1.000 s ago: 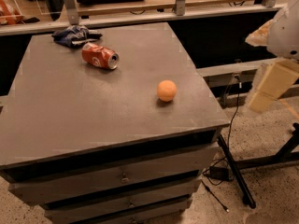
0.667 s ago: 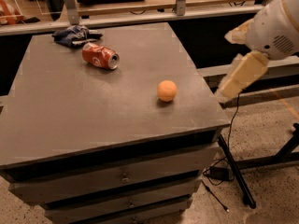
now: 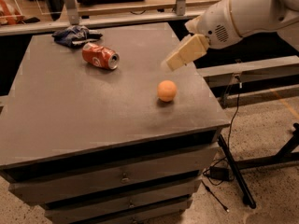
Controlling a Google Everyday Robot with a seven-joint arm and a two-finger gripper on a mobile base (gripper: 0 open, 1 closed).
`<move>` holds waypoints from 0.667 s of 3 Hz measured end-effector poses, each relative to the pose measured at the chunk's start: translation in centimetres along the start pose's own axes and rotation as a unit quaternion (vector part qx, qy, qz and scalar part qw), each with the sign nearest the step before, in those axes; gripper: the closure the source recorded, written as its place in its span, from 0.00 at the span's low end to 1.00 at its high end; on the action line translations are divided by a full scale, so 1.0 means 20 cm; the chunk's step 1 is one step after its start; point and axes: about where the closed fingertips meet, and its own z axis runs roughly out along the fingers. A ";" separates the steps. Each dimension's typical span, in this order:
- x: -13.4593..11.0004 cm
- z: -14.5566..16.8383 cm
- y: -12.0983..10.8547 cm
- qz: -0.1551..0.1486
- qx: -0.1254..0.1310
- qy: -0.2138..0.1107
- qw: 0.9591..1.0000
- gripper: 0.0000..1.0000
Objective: Move coke can near blue chip bag
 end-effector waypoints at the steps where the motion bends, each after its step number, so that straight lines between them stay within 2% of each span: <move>1: -0.06 0.18 -0.05 0.012 0.002 -0.050 0.999 0.00; 2: -0.12 0.20 -0.08 0.004 0.021 -0.064 0.998 0.00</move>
Offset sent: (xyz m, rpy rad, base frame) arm 0.0200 0.0239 -0.0109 0.0833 -0.0120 -0.0099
